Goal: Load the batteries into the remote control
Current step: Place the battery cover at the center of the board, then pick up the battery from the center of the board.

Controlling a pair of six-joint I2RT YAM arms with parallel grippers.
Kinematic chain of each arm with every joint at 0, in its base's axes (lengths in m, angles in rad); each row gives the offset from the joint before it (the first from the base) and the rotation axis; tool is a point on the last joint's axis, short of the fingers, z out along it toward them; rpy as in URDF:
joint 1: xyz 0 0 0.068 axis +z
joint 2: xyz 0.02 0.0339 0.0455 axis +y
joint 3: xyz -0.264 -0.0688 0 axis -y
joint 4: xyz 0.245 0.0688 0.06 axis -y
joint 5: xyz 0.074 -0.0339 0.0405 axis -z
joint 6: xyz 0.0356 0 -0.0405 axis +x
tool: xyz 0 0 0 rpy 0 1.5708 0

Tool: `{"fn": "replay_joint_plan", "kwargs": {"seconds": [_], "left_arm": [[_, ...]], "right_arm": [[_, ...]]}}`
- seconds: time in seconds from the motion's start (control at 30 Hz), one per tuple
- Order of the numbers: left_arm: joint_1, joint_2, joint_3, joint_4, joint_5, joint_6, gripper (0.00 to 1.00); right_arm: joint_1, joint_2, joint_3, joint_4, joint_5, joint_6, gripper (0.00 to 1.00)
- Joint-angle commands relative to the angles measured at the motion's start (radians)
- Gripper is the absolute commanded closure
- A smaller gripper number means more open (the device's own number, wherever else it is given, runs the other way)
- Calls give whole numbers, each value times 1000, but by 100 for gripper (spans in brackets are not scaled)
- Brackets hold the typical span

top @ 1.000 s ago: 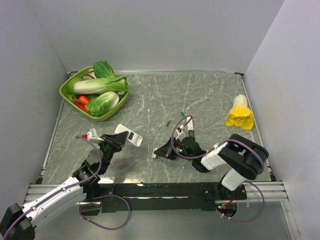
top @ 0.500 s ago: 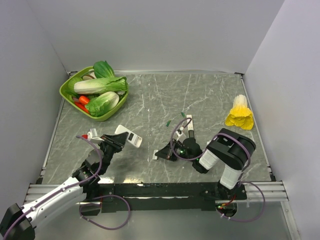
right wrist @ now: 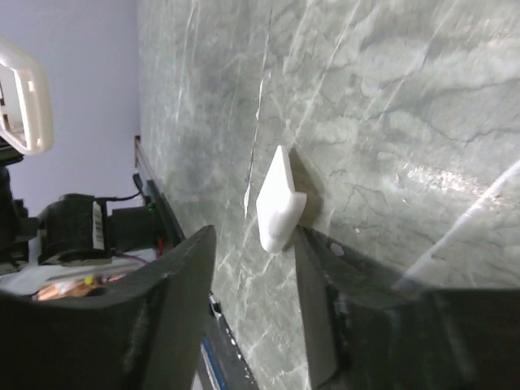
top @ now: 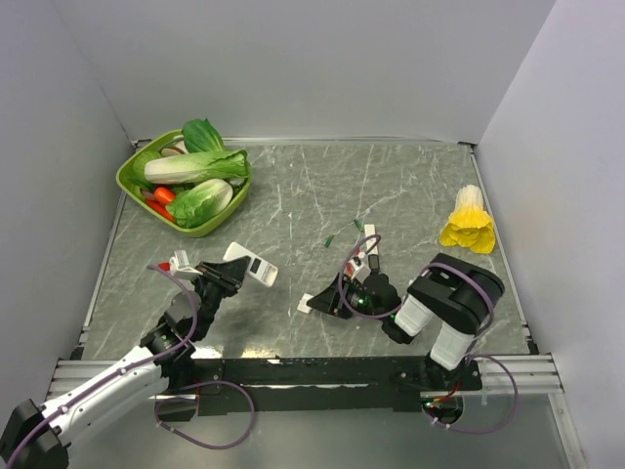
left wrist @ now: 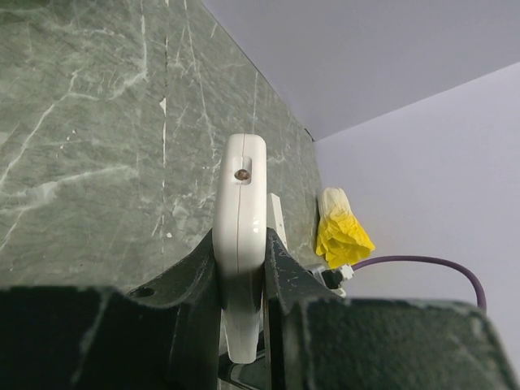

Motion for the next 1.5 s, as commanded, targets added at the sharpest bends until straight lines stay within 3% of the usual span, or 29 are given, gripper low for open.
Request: {"fn": "replay_joint_plan", "kwargs": {"seconds": [0.0,0.3,0.53,0.67,0.93,1.0,1.17,1.47], "left_arm": [[5,-2,45,27,9,8,99],[7,24,29,72,52,14,99],[15,23,-24,156,141,18,99],[16,-15,-57,202,193,6,99],[18,-34,-175,376,293,-29,99],[18,-19,-195,415,313,-29,99],[18,18,-232,509,347,-14,99],[18,-23,-220,433,364,27,98]], "right_arm": [[-6,-155,-18,-302,105,-85,40],[-4,-485,45,-841,231,-212,0],[-6,-822,221,-1335,420,-418,0],[-10,-884,330,-1539,494,-502,0],[-140,-727,580,-1697,415,-648,6],[-157,-677,646,-1720,396,-670,15],[-187,-492,752,-1760,353,-725,28],[-214,-211,884,-1748,300,-762,45]]}}
